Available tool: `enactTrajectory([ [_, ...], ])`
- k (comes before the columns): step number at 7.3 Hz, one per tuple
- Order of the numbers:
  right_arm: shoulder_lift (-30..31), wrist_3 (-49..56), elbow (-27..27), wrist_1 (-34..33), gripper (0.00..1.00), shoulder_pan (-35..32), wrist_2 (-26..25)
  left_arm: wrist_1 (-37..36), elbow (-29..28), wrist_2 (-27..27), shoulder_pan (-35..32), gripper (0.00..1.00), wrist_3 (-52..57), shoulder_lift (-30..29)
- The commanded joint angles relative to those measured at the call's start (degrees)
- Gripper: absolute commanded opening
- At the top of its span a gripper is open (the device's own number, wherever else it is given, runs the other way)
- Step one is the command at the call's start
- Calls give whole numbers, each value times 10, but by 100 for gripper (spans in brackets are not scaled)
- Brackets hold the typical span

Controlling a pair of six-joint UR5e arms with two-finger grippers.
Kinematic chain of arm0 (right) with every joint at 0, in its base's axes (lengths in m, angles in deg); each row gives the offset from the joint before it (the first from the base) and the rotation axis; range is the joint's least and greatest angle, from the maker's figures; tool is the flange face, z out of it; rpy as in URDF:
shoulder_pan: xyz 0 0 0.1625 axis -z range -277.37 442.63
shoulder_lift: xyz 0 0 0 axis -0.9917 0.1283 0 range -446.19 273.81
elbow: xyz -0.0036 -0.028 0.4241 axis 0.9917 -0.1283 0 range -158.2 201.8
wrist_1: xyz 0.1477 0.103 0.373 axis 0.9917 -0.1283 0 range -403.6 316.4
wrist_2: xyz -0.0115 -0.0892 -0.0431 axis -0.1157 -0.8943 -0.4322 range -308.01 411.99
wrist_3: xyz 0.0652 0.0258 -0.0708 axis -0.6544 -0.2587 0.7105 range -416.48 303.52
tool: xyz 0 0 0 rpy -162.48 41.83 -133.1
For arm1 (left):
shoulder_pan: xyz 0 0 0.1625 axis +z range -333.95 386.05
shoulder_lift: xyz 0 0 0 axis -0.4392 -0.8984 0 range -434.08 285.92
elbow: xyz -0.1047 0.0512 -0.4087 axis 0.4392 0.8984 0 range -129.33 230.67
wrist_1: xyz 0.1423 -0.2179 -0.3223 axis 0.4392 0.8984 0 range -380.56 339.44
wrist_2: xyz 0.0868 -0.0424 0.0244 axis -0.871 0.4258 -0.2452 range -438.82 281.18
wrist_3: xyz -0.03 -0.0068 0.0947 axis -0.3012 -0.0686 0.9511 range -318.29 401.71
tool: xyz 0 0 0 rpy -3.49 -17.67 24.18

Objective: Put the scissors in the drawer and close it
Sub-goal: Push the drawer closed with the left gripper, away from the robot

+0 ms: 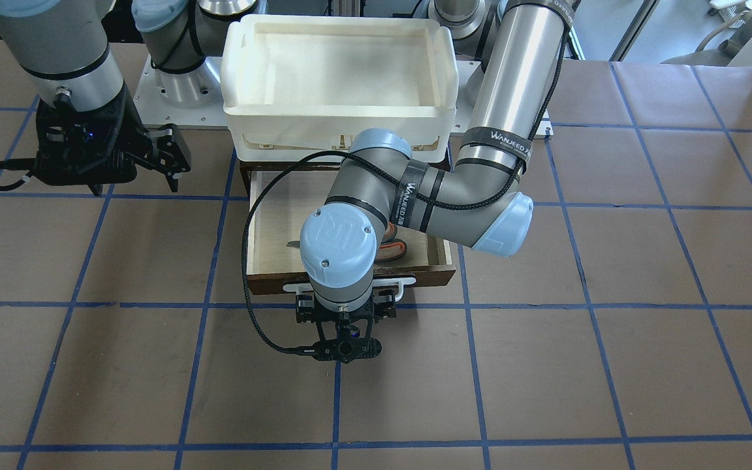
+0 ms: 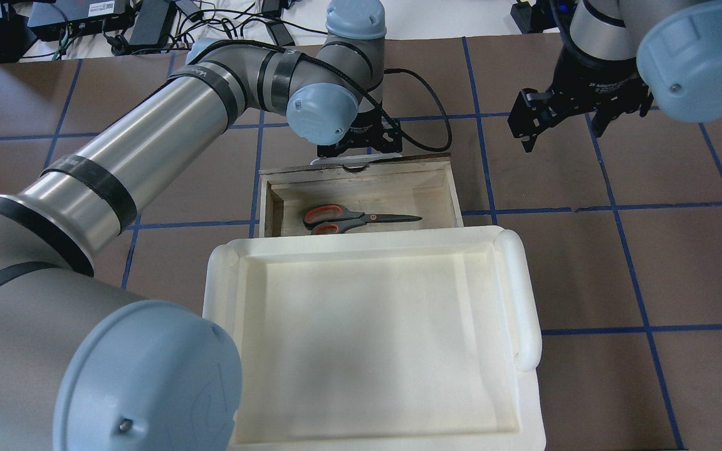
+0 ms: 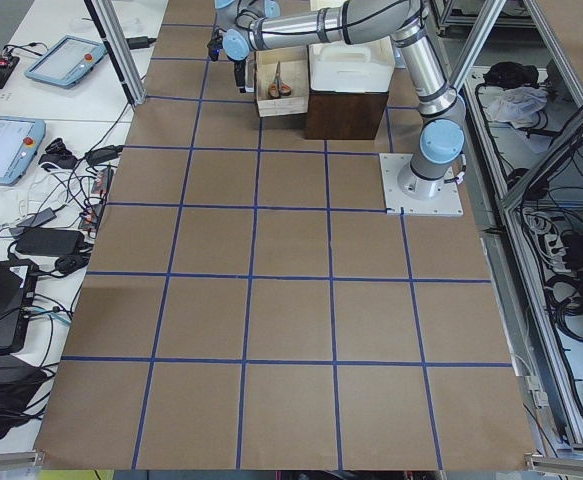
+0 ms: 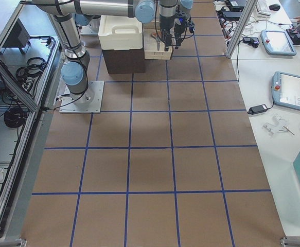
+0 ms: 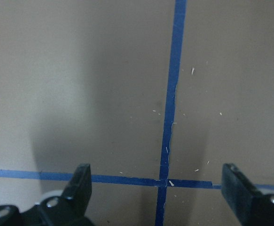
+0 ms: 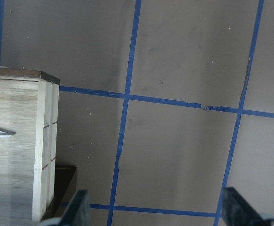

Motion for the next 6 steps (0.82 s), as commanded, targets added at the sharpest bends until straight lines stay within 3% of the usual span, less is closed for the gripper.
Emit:
enactTrajectory([
  [1, 4, 2, 0, 1, 100, -1, 8, 23, 1, 5, 0, 100, -1, 13],
  [6, 17, -4, 1, 1, 100, -4, 49, 79, 3, 6, -7, 100, -3, 30],
])
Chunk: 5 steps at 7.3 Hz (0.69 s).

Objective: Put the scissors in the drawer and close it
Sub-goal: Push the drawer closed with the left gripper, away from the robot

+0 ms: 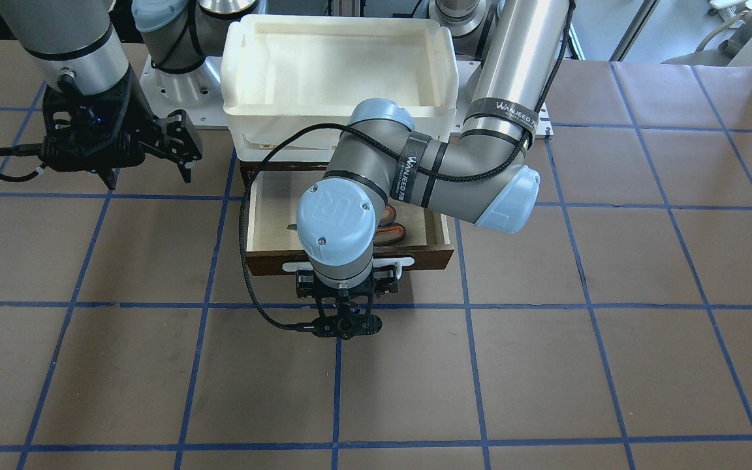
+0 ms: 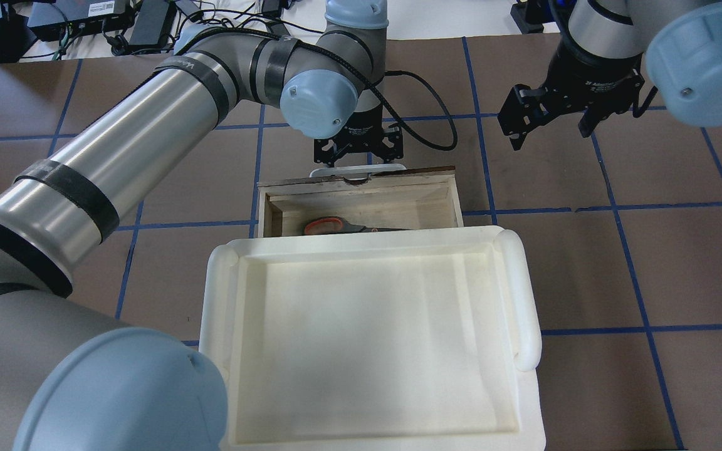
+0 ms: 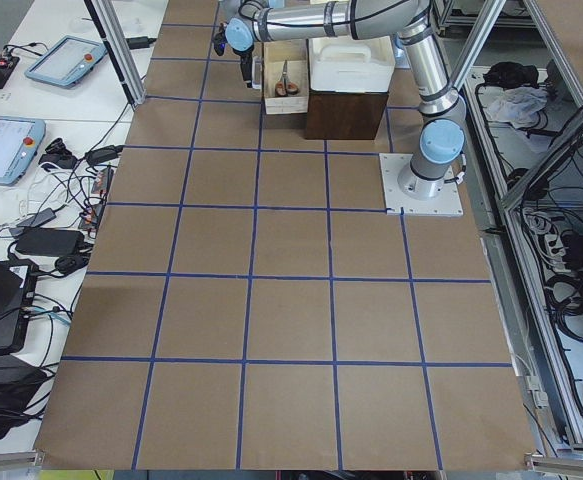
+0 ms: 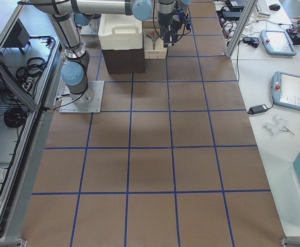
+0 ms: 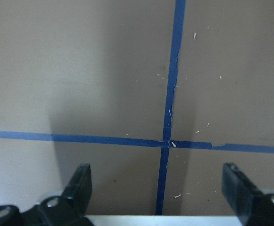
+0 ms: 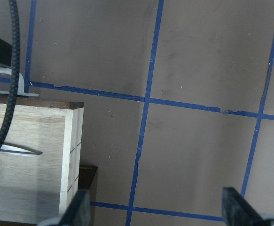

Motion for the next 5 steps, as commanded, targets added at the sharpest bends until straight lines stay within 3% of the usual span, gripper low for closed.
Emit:
enactTrajectory([
  [1, 2, -5, 0, 0, 100, -1, 9, 20, 4, 1, -3, 100, 0, 5],
  [5, 2, -9, 1, 3, 100, -2, 8, 71, 12, 23, -6, 100, 0, 17],
])
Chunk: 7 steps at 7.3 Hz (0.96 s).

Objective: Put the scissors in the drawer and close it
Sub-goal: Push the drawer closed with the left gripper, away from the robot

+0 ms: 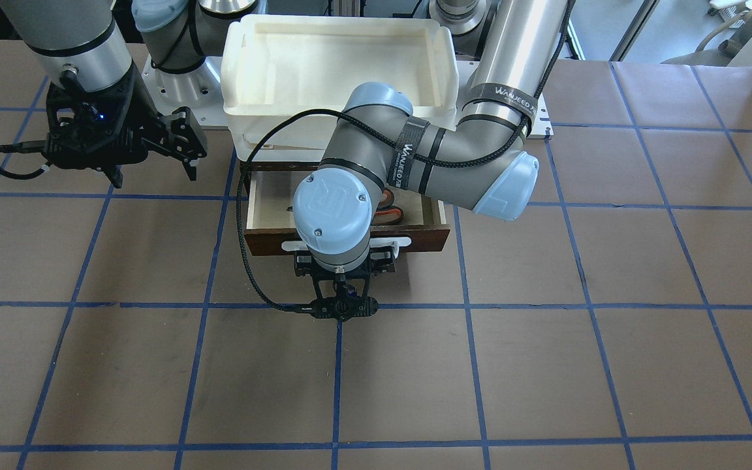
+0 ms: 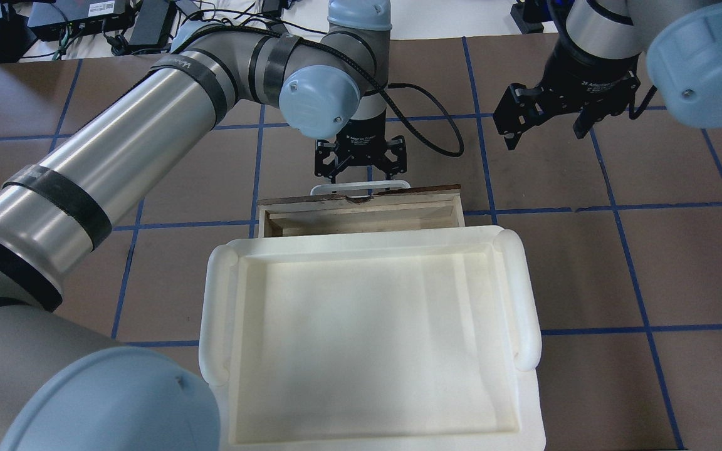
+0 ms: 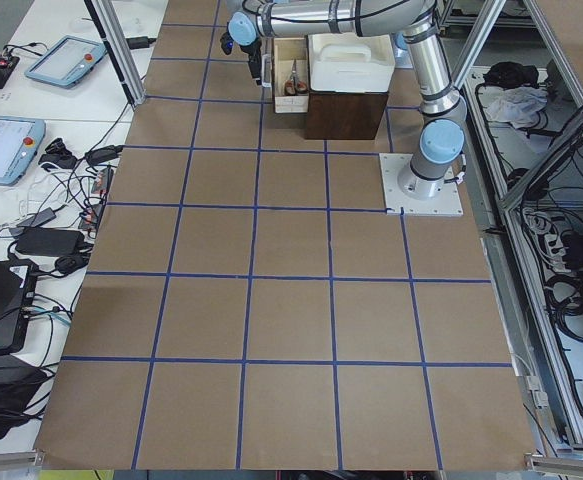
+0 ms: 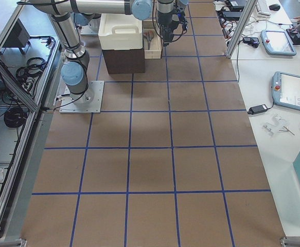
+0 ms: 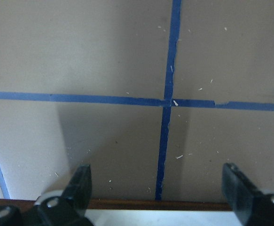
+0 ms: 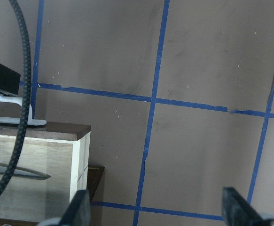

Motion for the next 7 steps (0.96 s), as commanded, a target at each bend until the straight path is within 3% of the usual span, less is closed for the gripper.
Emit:
enactTrajectory([
  [1, 0, 0, 3, 1, 100, 1, -3, 23, 11, 3, -1, 100, 0, 2],
  [7, 1, 1, 9, 0, 100, 1, -9, 59, 42, 12, -17, 100, 2, 11],
])
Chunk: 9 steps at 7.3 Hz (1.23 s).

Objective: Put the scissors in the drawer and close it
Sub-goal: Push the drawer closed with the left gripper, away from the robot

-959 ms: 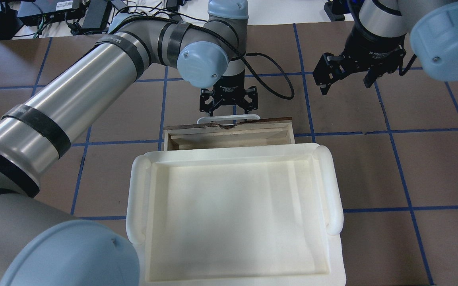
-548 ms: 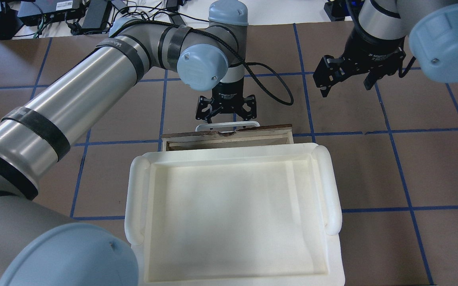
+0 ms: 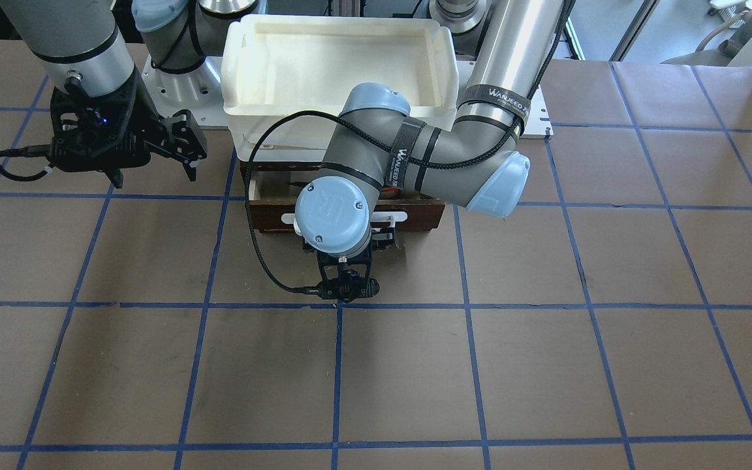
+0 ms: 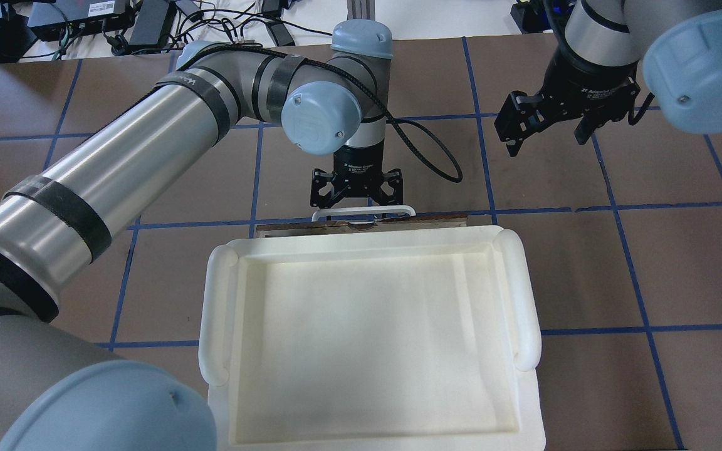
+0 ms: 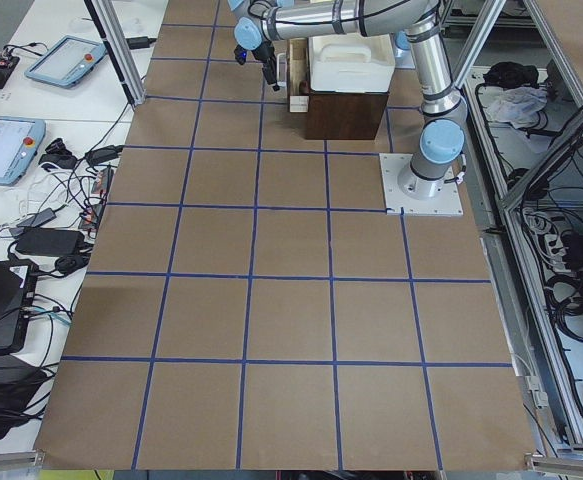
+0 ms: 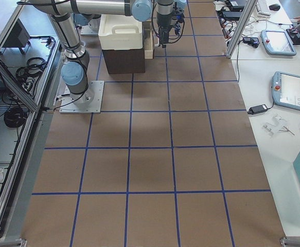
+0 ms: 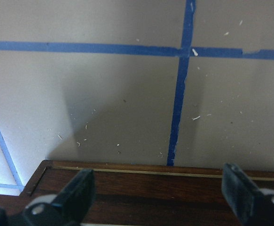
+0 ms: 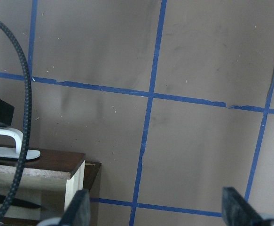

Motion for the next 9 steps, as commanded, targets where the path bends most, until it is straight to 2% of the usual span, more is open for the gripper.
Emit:
enactTrajectory([
  [1, 0, 5, 1, 0, 100, 0, -2, 10, 2, 2, -11, 100, 0, 2],
  [4, 0, 4, 1, -1, 100, 0, -2, 48, 13, 4, -13, 100, 3, 24],
  [7, -1, 6, 1, -1, 100, 0, -3, 51, 43, 5, -13, 100, 4, 42],
  [9, -1, 6, 1, -2, 100, 0, -3, 36, 36, 4, -11, 100, 6, 44],
])
